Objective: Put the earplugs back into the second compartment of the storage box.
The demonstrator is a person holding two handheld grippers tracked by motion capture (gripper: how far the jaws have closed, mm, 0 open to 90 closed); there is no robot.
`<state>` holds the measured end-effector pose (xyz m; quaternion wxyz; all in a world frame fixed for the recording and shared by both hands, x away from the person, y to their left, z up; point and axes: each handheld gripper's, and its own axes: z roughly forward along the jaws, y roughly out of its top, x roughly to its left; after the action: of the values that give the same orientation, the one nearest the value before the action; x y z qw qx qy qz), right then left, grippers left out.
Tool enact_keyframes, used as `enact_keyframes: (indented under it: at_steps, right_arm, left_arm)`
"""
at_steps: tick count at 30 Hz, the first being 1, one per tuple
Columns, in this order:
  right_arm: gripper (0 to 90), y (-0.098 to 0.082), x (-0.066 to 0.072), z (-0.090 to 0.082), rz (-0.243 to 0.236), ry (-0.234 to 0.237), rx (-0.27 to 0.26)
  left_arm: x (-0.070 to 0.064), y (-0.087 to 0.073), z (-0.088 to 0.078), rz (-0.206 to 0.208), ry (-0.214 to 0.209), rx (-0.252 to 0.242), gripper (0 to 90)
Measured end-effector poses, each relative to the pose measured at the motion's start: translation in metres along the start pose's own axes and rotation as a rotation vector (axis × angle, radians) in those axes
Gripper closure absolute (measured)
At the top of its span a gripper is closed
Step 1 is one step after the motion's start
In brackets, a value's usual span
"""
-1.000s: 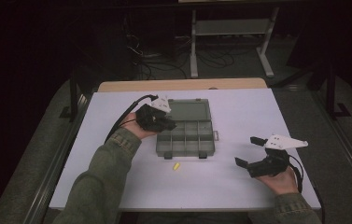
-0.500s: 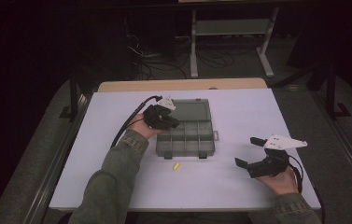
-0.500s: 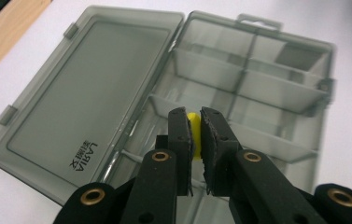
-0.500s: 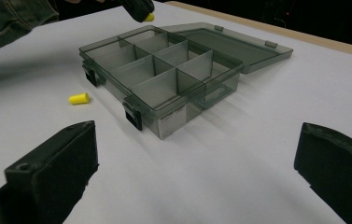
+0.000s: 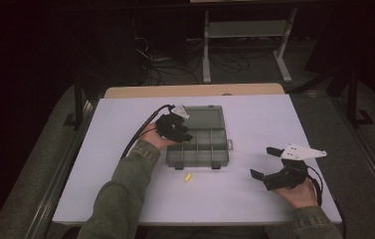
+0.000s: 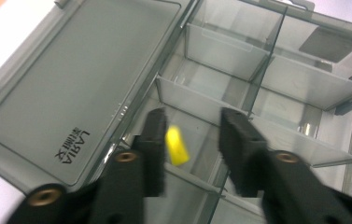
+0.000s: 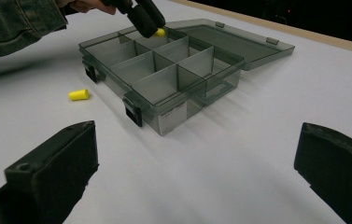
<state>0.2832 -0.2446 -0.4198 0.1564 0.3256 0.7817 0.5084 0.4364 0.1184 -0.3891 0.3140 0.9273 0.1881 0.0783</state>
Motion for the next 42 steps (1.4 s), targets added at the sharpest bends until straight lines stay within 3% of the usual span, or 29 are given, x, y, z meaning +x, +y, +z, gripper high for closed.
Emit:
enact_keyframes:
  at_steps: [4,7,14,25,42]
  right_arm:
    - [0.0,0.0,0.0,0.0,-0.001,0.0,0.0]
    - [0.0,0.0,0.0,0.0,-0.001,-0.001,-0.002]
    - [0.0,0.0,0.0,-0.002,0.003,-0.003,-0.005]
    - [0.0,0.001,0.0,-0.003,0.005,-0.007,-0.019]
    - [0.0,0.0,0.0,-0.002,0.004,-0.007,-0.011]
  left_arm:
    - [-0.002,0.002,-0.01,0.01,0.01,-0.031,43.6]
    - [-0.003,0.003,-0.018,-0.001,-0.032,-0.059,33.9]
    - [-0.007,0.004,-0.033,-0.035,-0.068,-0.121,3.6]
    - [-0.02,-0.002,-0.061,-0.039,-0.064,-0.192,0.0]
    - [-0.05,-0.032,-0.054,0.0,-0.048,-0.168,0.0]
